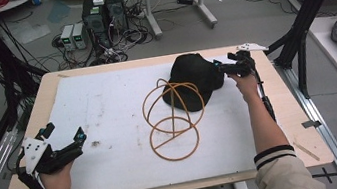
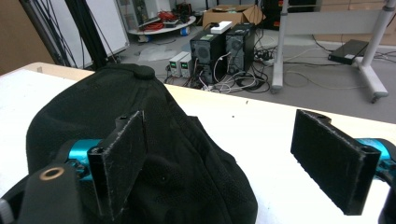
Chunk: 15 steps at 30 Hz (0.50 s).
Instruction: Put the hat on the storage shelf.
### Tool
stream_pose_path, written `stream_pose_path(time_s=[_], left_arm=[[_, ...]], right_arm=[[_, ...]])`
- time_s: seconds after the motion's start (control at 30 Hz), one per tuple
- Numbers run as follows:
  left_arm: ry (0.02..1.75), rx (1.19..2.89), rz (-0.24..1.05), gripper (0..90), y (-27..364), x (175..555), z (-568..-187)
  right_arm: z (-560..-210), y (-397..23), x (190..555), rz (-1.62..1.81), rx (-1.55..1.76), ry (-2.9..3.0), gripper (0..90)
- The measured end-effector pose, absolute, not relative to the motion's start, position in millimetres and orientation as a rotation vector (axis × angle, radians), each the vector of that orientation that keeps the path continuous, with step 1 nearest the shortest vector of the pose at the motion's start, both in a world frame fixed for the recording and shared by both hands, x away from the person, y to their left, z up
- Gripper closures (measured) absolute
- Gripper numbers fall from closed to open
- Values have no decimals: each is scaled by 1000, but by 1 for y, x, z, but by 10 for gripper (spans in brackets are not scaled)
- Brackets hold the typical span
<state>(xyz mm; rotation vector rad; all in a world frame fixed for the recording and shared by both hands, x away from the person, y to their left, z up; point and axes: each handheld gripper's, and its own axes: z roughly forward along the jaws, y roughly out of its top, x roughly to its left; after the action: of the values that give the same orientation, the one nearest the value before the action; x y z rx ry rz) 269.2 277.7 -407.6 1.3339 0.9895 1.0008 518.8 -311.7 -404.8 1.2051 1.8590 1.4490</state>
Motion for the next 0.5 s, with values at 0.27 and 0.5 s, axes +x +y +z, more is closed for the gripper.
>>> stream_pose_path(time_s=[0.27,0.5], left_arm=[[989,1338,998,65,277,270,-408],[992,1336,995,65,276,270,-408]], right_arm=[[-410,-312,522,1445,1212,1865,197],[-415,-310,525,1417,1210,1866,229]])
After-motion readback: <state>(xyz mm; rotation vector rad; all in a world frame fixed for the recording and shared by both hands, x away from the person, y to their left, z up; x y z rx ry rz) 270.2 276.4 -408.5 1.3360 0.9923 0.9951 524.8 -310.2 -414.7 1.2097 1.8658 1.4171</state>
